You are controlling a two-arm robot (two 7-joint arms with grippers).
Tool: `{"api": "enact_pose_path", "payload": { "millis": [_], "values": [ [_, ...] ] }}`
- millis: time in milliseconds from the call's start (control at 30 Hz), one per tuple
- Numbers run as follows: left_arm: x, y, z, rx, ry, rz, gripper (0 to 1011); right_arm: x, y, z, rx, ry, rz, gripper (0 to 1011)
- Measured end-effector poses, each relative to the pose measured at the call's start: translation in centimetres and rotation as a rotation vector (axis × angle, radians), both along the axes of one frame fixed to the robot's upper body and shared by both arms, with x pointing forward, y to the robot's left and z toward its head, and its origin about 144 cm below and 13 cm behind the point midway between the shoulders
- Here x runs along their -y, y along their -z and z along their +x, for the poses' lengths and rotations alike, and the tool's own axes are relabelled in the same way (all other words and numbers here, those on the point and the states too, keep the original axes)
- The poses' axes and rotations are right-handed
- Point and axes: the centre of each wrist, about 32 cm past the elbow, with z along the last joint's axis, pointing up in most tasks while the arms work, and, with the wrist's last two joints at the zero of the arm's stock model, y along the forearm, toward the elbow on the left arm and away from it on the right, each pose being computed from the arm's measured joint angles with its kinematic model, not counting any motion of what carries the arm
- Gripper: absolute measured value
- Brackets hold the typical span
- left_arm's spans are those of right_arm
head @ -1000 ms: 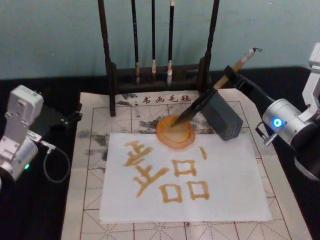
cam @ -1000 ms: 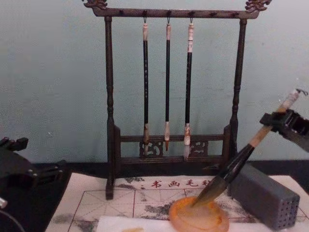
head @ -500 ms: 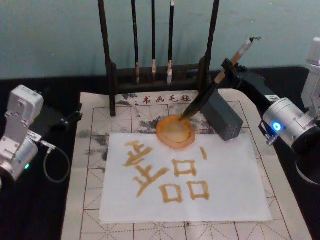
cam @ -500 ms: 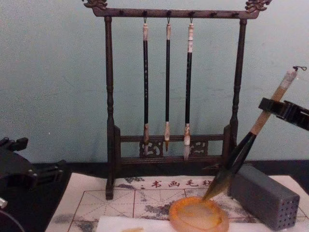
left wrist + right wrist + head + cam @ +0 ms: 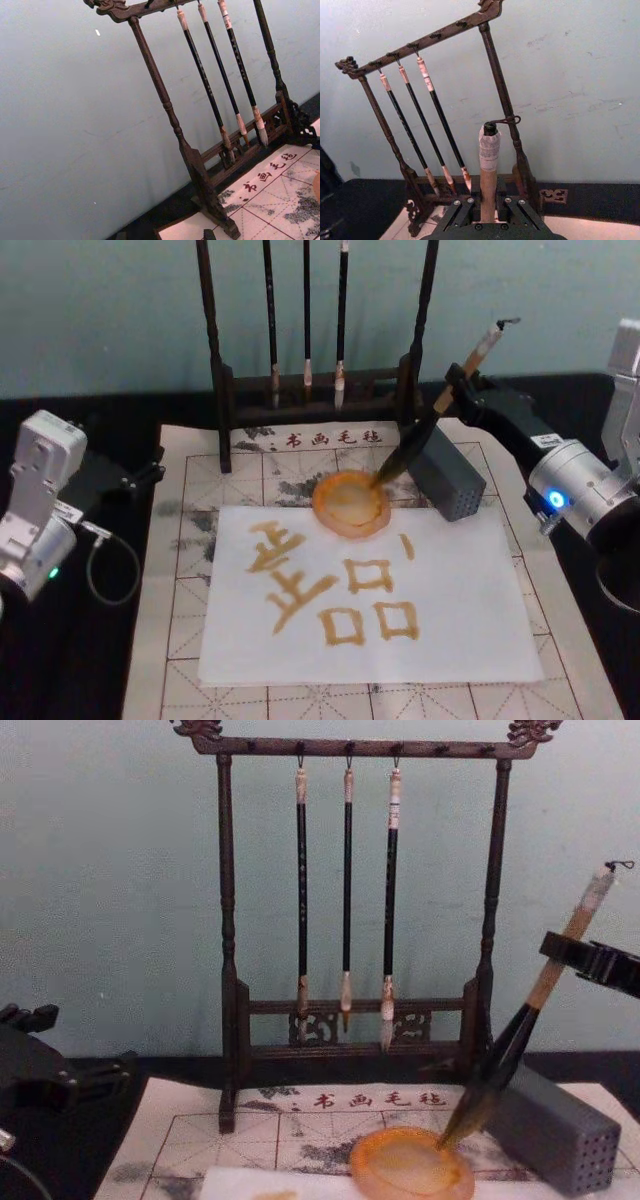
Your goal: Pick up the brush from the inkstone, write on the paper, then place the brush back to its original position.
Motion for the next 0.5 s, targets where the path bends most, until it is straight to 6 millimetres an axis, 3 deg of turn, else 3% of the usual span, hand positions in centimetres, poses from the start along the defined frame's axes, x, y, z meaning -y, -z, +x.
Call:
{"api": "enact_pose_path", "payload": {
  "millis": [500],
  "values": [
    [0.00, 0.00, 0.00, 0.000, 0.000, 0.000, 1001, 0.16, -0.23, -0.31, 0.025, 0.019, -0.045, 198]
  ]
}}
